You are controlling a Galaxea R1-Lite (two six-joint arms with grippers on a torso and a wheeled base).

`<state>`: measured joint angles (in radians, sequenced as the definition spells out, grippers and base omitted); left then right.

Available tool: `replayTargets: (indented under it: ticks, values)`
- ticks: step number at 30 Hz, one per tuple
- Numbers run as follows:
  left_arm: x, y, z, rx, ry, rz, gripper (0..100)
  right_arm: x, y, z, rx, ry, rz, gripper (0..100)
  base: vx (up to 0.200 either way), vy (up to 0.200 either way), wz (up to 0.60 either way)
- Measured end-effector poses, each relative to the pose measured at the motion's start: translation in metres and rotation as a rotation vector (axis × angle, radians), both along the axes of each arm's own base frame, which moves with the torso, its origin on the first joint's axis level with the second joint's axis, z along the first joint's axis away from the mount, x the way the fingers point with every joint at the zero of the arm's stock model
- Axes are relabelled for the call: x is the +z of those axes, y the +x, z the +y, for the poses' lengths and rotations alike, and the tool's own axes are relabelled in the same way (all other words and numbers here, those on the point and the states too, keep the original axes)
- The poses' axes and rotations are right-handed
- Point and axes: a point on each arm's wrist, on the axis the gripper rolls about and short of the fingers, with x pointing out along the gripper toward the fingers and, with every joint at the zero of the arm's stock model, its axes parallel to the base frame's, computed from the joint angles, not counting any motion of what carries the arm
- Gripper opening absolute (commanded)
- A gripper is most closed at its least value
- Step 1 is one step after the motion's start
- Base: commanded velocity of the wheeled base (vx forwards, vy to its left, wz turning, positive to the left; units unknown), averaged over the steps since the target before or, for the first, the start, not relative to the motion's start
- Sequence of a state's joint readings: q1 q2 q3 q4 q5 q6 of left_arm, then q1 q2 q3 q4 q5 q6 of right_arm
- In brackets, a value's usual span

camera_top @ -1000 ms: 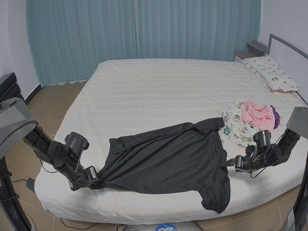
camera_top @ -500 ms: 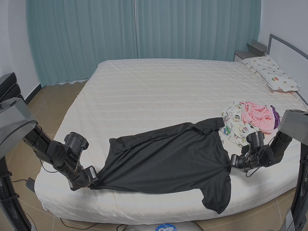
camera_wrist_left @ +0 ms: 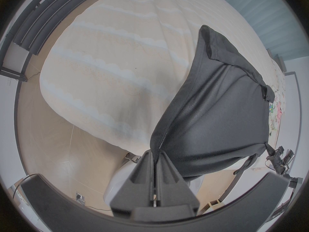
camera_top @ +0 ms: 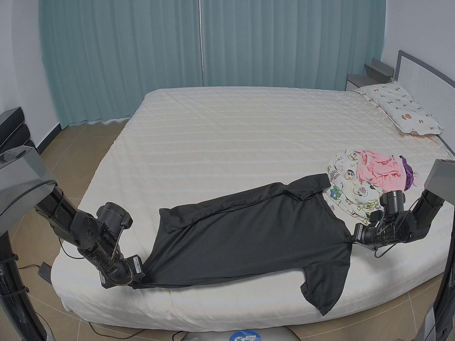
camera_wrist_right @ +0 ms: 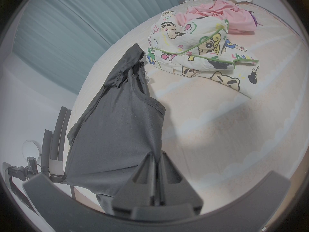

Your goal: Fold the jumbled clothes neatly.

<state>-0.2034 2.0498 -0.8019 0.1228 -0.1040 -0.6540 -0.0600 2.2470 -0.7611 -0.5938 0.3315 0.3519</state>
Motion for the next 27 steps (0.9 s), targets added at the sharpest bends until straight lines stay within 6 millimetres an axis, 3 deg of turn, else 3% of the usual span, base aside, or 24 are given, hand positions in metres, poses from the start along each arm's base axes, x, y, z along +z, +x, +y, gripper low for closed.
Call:
replayTargets:
  ticks: [7, 17, 27]
  values:
    - [-0.001, -0.001, 0.0, -0.003, 0.002, 0.008, 100, 0.009, -0.003, 0.008, -0.024, 0.04, 0.001, 100, 0.0, 0.0, 0.0]
    - [0.004, 0.002, 0.0, -0.009, -0.039, -0.014, 100, 0.033, -0.023, 0.02, -0.131, 0.214, 0.045, 100, 0.0, 0.0, 0.0]
    - [0.011, 0.007, 0.0, 0.014, -0.057, -0.045, 100, 0.032, -0.031, 0.019, -0.12, 0.276, 0.064, 100, -0.04, 0.0, 0.0]
